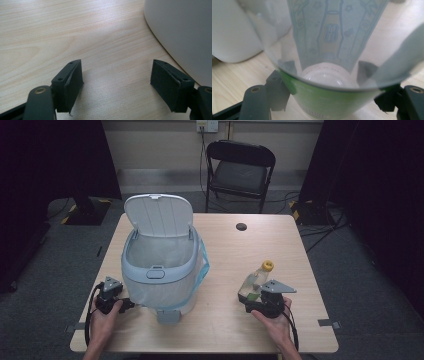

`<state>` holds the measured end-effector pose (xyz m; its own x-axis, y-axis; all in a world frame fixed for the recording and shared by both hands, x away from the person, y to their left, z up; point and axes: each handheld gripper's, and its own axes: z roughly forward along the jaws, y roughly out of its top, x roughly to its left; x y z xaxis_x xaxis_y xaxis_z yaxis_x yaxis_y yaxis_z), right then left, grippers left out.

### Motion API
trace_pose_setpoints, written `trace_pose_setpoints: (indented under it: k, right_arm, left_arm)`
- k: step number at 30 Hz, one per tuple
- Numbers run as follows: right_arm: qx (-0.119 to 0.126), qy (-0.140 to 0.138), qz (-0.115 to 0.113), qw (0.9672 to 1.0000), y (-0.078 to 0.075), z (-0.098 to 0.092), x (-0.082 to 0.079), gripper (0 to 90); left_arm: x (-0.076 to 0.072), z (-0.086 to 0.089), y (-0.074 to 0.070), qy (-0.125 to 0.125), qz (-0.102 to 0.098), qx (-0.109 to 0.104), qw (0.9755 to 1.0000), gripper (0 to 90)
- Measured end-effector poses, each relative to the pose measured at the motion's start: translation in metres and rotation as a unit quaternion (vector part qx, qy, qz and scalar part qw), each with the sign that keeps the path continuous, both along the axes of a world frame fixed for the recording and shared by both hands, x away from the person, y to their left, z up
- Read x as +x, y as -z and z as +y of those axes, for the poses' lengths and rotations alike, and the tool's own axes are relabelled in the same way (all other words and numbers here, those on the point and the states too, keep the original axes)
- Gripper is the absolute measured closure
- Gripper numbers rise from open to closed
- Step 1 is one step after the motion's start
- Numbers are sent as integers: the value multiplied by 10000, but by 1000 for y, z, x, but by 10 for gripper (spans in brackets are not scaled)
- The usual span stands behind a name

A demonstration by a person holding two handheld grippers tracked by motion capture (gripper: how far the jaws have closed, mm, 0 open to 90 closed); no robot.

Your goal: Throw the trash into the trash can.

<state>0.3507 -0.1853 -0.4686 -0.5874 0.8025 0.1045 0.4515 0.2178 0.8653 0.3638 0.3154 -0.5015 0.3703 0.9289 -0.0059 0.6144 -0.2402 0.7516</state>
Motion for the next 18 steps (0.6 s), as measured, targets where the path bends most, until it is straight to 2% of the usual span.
trace_pose_setpoints:
  k: [7, 18]
  right_arm:
    - [312, -195, -135, 9992, -10, 1, -4, 279]
    - [572, -379, -297, 9972, -23, 5, -7, 279]
  left_arm:
    - [0, 0, 0, 0, 0, -1, 10000, 252]
    - [0, 0, 0, 2, -2, -4, 10000, 252]
